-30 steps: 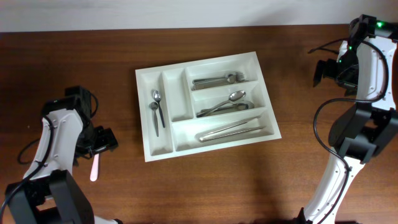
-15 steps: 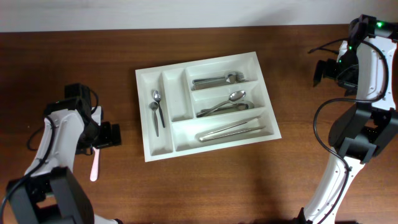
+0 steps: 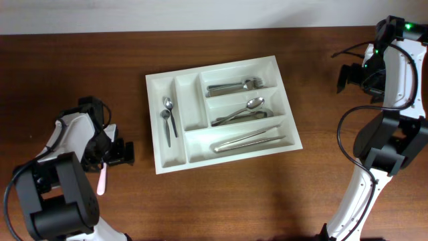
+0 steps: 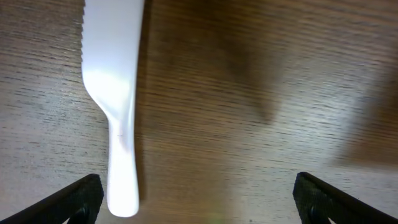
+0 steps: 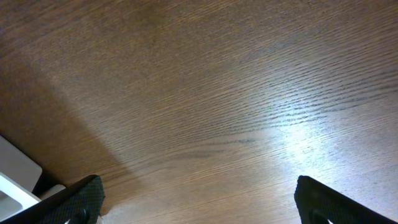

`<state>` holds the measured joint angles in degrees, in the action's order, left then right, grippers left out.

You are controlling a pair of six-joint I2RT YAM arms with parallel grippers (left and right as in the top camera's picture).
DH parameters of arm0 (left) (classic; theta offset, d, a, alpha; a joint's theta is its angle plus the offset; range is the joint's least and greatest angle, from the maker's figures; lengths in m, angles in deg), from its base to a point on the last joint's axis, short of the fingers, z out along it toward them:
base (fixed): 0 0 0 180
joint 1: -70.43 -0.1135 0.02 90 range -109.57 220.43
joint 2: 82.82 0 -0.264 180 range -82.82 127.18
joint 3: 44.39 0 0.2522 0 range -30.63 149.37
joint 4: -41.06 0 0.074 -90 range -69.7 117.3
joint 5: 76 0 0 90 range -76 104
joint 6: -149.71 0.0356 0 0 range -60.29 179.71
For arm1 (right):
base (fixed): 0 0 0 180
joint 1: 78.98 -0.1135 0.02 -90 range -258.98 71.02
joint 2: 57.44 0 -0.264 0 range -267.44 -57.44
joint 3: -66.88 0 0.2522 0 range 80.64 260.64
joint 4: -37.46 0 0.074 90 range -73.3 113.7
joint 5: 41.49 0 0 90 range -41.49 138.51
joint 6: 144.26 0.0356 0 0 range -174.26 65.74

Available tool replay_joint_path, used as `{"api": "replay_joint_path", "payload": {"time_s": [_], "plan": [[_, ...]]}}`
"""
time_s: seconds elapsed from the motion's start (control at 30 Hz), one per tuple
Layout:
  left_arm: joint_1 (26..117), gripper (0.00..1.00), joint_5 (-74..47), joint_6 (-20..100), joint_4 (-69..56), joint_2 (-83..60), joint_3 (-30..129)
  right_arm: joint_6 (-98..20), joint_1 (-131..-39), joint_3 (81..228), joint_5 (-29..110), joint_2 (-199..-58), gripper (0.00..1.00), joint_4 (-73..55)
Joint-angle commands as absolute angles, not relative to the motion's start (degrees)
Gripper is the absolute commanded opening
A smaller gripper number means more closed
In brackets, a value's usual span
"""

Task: Pack container
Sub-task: 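Lower the left gripper onto the pink knife handle and close it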

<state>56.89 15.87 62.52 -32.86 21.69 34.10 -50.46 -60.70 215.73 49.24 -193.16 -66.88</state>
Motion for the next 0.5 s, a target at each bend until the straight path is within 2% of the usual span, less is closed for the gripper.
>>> {"api": "replay_joint_path", "payload": {"time_s": [0.0, 0.47], "plan": [[55.2, 1.0, 15.5, 65.3, -32.3, 22.3, 32.9, -50.9, -61.0, 215.5, 48.9, -192.9, 0.99, -66.9], [52.5, 1.0, 18.3, 67.2, -31.0, 22.3, 32.2, -50.9, -61.0, 215.5, 48.9, -192.9, 0.99, -66.8]]}}
